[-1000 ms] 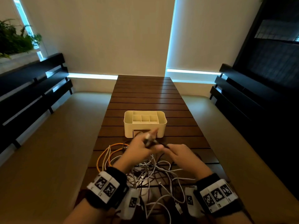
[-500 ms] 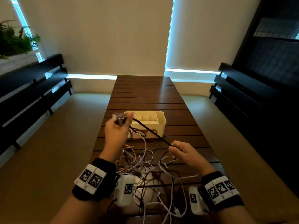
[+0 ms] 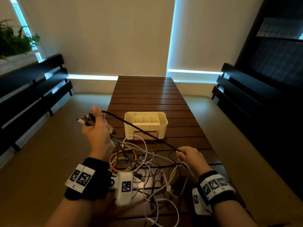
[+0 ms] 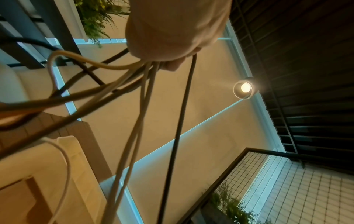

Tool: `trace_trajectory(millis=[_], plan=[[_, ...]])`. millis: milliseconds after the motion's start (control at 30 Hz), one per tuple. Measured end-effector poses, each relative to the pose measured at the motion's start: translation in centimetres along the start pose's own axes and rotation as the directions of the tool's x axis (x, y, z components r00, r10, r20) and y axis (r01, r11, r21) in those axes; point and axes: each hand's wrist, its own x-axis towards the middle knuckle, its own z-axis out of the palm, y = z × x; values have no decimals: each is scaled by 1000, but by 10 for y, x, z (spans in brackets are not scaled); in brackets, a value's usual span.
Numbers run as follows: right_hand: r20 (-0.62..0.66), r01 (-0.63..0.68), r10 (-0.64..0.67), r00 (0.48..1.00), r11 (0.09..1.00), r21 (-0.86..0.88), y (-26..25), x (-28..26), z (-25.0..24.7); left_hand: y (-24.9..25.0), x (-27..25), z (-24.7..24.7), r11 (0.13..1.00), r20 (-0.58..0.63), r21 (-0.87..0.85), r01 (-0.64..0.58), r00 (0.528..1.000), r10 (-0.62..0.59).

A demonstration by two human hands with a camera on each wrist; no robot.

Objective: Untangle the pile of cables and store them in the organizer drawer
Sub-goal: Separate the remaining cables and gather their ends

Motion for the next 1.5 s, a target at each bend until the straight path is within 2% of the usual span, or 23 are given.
trace_trajectory(millis=[67, 133, 200, 267, 333, 433, 533, 600, 667, 700, 767, 833, 900, 1000, 1067, 1200, 1233, 1267, 1333, 1367, 1400, 1433, 1500], plan=[[-31, -30, 26, 999, 989, -144, -5, 4, -9, -8, 2, -4, 990, 54, 133, 49, 997, -57], [-123, 1, -11, 992, 997, -83, -13, 6, -23, -20, 3, -9, 932, 152, 359, 52, 982, -114], [-263, 93, -15, 965, 954, 285, -22, 1, -40, -30, 1, -16, 841, 211, 540, 20, 965, -158], [-331, 204, 28, 943, 736, 645, -37, -11, -58, -38, -7, -18, 800, 233, 600, 16, 953, -194], [-358, 260, 22, 934, 645, 718, -50, -19, -69, -41, -16, -16, 815, 271, 580, 13, 940, -208], [-354, 298, -86, 931, 739, 604, -69, -20, -62, -46, -24, -13, 861, 303, 508, 11, 934, -191], [-210, 253, -185, 960, 897, 363, -82, -22, -31, -39, -24, -9, 887, 373, 462, 5, 906, -199], [7, 210, -216, 976, 957, 201, -85, -22, -9, -31, -20, -9, 900, 440, 431, -67, 886, -145], [325, 240, -269, 907, 962, 126, -84, -22, 9, -21, -16, -10, 908, 474, 369, -197, 880, -2], [397, 227, -262, 880, 965, 135, -83, -22, 14, -16, -14, -11, 901, 468, 344, -263, 880, 78], [311, 158, -189, 931, 980, 123, -75, -20, 16, -12, -9, -13, 878, 426, 330, -347, 885, 190], [197, 163, -166, 966, 986, 33, -66, -24, 11, -13, -5, -16, 872, 387, 334, -357, 896, 219], [275, 268, -271, 922, 962, 52, -57, -32, 3, -16, -3, -19, 870, 371, 356, -342, 906, 204], [515, 404, -411, 752, 905, 132, -57, -54, -5, -19, -5, -21, 867, 360, 376, -326, 914, 188], [586, 501, -472, 659, 856, 126, -61, -64, 8, -22, -7, -21, 872, 354, 376, -312, 919, 176], [620, 750, -528, 580, 643, -154, -76, -80, 49, -29, -7, -21, 865, 407, 383, -324, 900, 157], [596, 745, -538, 596, 648, -161, -78, -79, 53, -29, -8, -21, 863, 416, 387, -325, 897, 152], [529, 702, -565, 633, 707, -85, -79, -78, 50, -30, -9, -20, 864, 409, 391, -316, 901, 144], [285, 443, -515, 809, 851, 282, -80, -72, 29, -32, -9, -21, 874, 374, 404, -270, 921, 112], [126, 311, -425, 896, 806, 504, -81, -68, 14, -33, -10, -21, 883, 355, 412, -227, 932, 74], [-4, 227, -308, 951, 690, 688, -82, -65, -1, -36, -11, -22, 889, 347, 424, -174, 938, 18], [-72, 173, -208, 975, 523, 834, -82, -62, -15, -39, -12, -22, 891, 355, 436, -130, 934, -38], [-143, 165, -114, 983, 205, 965, -84, -54, -37, -41, -19, -20, 882, 411, 464, -83, 902, -131]])
